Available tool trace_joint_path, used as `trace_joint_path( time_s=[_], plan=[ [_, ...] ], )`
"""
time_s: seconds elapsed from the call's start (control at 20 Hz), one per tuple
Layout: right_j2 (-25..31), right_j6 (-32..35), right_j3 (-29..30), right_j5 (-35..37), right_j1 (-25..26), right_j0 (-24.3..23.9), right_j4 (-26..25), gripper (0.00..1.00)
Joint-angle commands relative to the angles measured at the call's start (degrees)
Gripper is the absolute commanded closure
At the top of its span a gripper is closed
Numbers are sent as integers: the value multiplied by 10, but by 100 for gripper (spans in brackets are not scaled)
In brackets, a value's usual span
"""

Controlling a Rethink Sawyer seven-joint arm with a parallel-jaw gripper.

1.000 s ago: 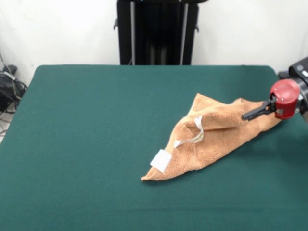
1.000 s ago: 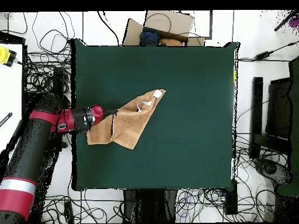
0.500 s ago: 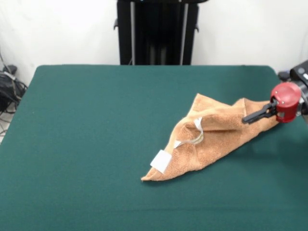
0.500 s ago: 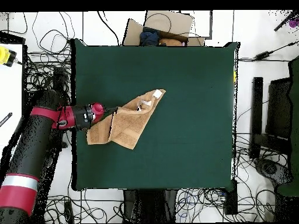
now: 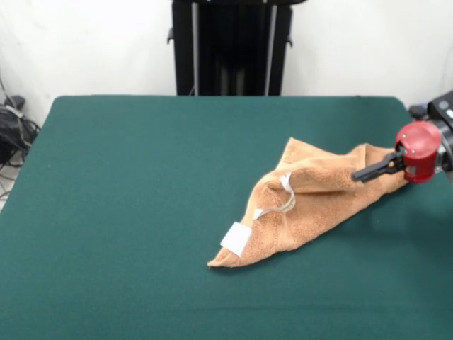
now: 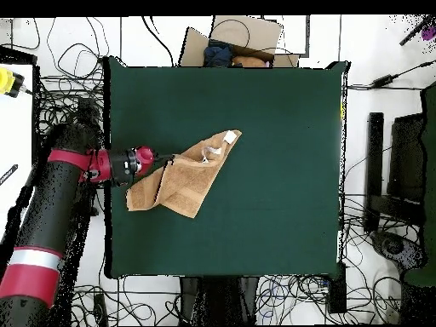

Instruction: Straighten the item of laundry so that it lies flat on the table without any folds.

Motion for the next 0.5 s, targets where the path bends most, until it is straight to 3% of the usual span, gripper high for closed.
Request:
trace_joint_path(
  time_s=[0.05, 0.5],
  plan=[
    [38, 141, -28, 44, 2, -24, 37, 100],
    [45, 133, -13, 63, -19, -19, 39, 100]
  ],
)
